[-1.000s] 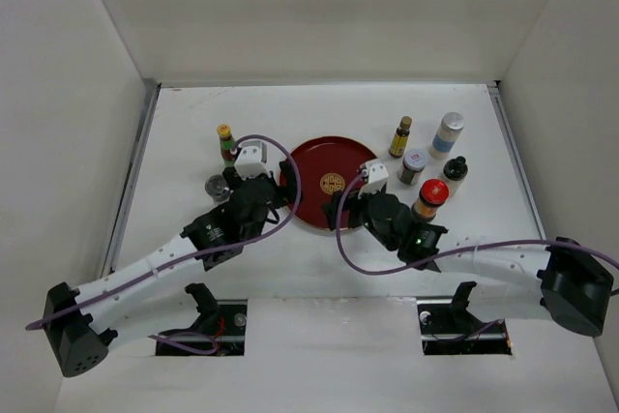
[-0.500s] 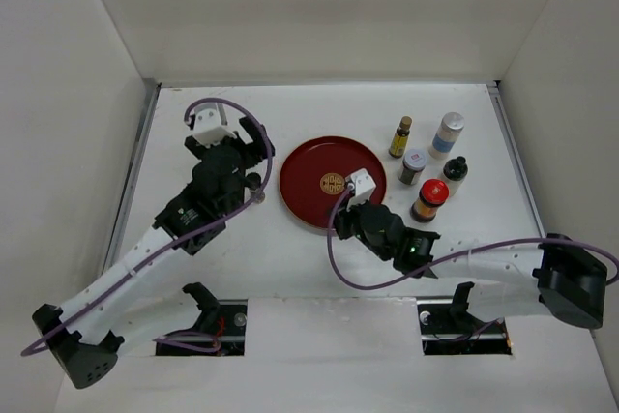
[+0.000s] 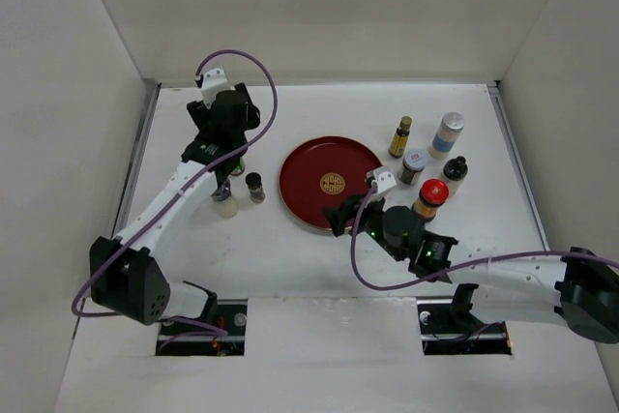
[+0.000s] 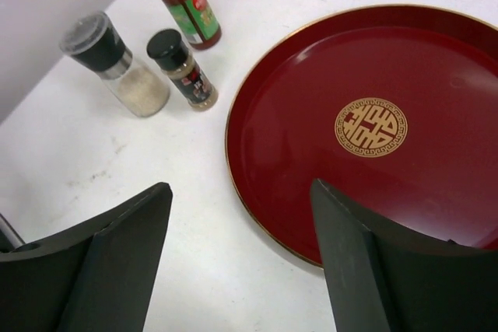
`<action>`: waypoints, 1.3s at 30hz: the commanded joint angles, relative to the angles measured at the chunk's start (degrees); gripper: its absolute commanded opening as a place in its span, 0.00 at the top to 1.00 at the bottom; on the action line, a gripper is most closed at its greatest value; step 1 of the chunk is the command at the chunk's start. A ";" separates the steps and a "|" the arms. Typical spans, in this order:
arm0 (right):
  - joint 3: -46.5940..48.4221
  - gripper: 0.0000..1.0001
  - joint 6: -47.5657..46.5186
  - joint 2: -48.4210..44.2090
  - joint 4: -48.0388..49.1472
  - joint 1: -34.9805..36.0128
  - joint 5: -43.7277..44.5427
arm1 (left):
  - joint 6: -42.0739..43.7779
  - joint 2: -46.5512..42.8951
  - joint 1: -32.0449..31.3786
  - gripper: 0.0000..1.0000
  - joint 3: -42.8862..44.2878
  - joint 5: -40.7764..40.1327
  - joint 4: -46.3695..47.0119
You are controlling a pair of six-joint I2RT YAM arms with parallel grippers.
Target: Organize the condiment bottles
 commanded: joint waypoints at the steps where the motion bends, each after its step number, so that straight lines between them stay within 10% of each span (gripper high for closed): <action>1: -0.63 0.20 0.45 -1.68 4.73 -0.15 -0.32 | -0.75 -0.62 1.67 0.27 -0.97 2.12 0.79; 29: -0.37 0.18 0.36 1.48 4.91 -1.64 0.03 | -3.21 8.52 5.89 0.45 -7.30 1.85 10.46; 39: -0.19 0.18 0.36 2.45 5.00 -1.64 -0.06 | -3.21 6.77 5.81 0.73 -8.97 1.24 12.57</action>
